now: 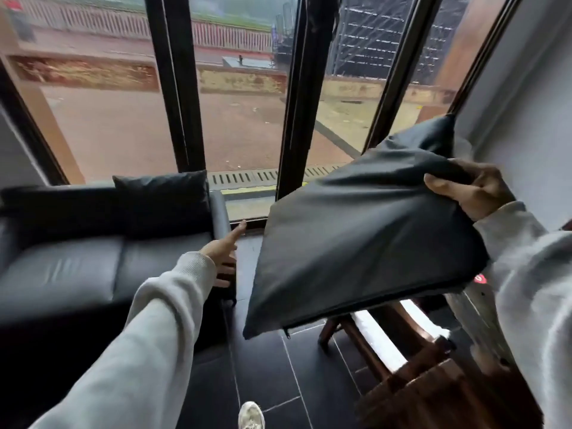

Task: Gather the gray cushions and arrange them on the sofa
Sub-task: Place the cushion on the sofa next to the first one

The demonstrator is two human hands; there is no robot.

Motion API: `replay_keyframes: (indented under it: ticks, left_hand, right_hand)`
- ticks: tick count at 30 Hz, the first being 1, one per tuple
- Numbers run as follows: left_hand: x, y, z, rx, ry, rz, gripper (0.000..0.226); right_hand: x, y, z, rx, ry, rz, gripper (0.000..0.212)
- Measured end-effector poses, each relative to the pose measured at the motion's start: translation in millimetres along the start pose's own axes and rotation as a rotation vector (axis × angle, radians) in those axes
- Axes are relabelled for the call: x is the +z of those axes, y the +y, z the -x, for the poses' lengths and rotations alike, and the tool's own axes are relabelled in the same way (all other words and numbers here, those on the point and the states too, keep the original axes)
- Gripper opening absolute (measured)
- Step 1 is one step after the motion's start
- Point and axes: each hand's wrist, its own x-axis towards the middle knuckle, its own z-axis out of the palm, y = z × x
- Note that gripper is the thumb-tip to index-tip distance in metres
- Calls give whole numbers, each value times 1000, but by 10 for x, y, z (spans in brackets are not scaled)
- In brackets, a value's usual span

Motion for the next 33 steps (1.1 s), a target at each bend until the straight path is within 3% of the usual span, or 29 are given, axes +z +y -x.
replay_keyframes:
  ticks: [2, 5, 9, 13, 14, 17, 18, 22, 26, 33]
  left_hand:
    - [-336, -257, -115, -91, 2, 16, 117]
    - [-836, -544, -290, 17, 4, 361, 122]
    - [-1764, -688, -572, 16, 316, 440, 128]
    - [-2611, -394, -800, 119, 635, 507, 122]
    - [-2812, -303, -870, 161, 701, 519, 119]
    - [-3366, -58, -998, 245, 810, 549, 101]
    - [-3547, 0, -1031, 277, 815, 549, 92]
    - [-4161, 98, -1144, 428, 831, 521, 77]
    - [-4857, 114, -1341, 494, 858, 485, 64]
    - [-6323, 111, -1994, 423, 880, 422, 65]
  right_hand:
    - [567, -16, -174, -29, -138, -53, 16]
    - [1395, 109, -467, -38, -299, -145, 16]
    - [2411, 266, -979, -39, -461, -188, 17]
    - [3338, 693, -1697, 31, -369, -176, 34]
    - [3549, 792, -1865, 80, -372, -168, 42]
    - [4166, 1016, -2288, 416, -460, -293, 122]
    - [4382, 1082, -2410, 462, -497, -286, 133]
    - [5244, 1204, -2712, 490, -538, -188, 87]
    - [6174, 1313, -2886, 502, -461, -229, 70]
    - [7797, 1406, -3073, 466, -265, -203, 29]
